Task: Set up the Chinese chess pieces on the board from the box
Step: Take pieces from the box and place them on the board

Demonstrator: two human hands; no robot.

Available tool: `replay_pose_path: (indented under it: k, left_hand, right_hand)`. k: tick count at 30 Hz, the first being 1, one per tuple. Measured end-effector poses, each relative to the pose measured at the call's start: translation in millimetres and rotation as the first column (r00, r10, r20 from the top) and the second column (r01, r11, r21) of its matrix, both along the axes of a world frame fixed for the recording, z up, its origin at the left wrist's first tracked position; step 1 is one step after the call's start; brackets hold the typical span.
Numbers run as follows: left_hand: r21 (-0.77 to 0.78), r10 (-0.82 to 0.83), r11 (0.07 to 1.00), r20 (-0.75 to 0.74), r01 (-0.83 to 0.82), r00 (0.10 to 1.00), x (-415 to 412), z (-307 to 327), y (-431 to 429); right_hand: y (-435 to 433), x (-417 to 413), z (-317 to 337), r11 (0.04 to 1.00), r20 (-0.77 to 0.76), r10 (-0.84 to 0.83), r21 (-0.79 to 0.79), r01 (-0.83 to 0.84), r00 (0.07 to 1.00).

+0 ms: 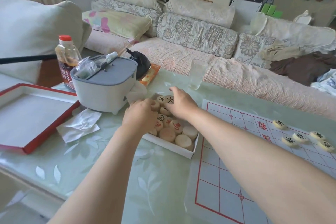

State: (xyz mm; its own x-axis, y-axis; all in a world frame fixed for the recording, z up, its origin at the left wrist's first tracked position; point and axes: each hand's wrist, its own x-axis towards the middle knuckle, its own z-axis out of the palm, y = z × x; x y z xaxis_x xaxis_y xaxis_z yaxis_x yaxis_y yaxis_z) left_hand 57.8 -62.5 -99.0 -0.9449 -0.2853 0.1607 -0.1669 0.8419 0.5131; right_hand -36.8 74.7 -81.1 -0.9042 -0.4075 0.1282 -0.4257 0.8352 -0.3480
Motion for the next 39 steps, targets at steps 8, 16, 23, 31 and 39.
replay_pose_path:
  k: [8, 16, 23, 31, 39]
  left_hand:
    - [0.591, 0.149, 0.806, -0.204, 0.0, 0.968, 1.3, 21.5, 5.7]
    - [0.783, 0.317, 0.612, -0.117, -0.109, 0.941, 7.2, 23.8, 0.5]
    - [0.646, 0.229, 0.757, -0.124, -0.097, 0.966, 11.1, 19.0, -5.5]
    - [0.507, 0.196, 0.855, -0.13, -0.105, 0.972, 8.6, 15.3, -4.9]
    - [0.47, 0.177, 0.879, -0.156, -0.085, 0.972, 11.0, 21.7, 13.2]
  right_hand:
    - [1.9, 20.1, 27.4, 0.929, -0.107, 0.262, -0.242, -0.281, 0.959]
    - [10.5, 24.6, 23.3, 0.983, -0.064, 0.176, -0.036, -0.178, 0.982]
    - [10.7, 24.6, 7.5, 0.986, 0.098, -0.124, 0.123, 0.112, 0.987]
    - [-8.4, 25.0, -10.0, 0.978, 0.049, -0.206, 0.048, 0.204, 0.977]
    - [30.6, 37.7, 7.6, 0.955, 0.062, -0.158, -0.243, 0.168, 0.985]
